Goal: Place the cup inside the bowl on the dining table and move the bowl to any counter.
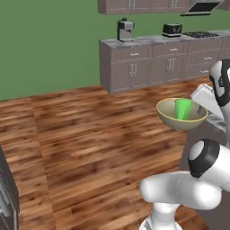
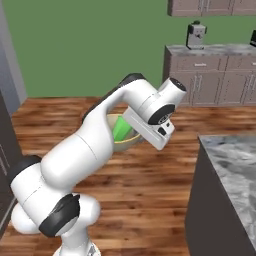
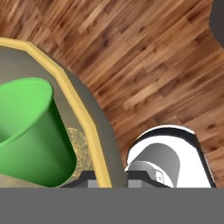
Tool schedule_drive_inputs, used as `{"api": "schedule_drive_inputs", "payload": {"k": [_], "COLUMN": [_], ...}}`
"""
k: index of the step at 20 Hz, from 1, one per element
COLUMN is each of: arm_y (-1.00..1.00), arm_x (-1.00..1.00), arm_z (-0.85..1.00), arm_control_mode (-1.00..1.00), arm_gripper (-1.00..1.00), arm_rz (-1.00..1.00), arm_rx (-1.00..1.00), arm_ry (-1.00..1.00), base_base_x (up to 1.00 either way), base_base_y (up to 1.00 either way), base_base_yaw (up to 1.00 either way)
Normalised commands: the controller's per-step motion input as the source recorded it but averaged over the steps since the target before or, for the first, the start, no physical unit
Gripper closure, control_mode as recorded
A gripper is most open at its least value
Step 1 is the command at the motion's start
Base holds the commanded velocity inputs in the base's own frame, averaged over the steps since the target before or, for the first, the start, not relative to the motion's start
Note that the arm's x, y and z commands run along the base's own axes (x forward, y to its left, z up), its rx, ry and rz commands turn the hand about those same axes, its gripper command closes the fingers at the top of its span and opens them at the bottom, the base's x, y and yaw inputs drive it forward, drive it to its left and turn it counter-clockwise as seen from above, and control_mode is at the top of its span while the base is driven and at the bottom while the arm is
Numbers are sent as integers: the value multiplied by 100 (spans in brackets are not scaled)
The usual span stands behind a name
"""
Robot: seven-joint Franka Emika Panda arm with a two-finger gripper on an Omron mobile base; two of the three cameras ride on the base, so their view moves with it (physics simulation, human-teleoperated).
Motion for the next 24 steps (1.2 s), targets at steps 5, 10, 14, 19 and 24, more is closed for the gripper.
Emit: {"api": "schedule_drive_inputs", "payload": {"k": [5,10,14,19,24], "arm_y": [0,0,0,0,0], "arm_x": [0,0,0,0,0], "arm_z": [0,0,0,0,0], "arm_control_mode": [100,100,100,100,100], "arm_gripper": [100,100,100,100,100], "arm_rz": [0,0,0,0,0], "arm_rx": [0,0,0,0,0], "arm_ry": [0,0,0,0,0], "base_base_x": [100,100,100,100,100], "base_base_y": [38,49,47,43,36], "base_base_yaw": [-1,0,0,0,0]}}
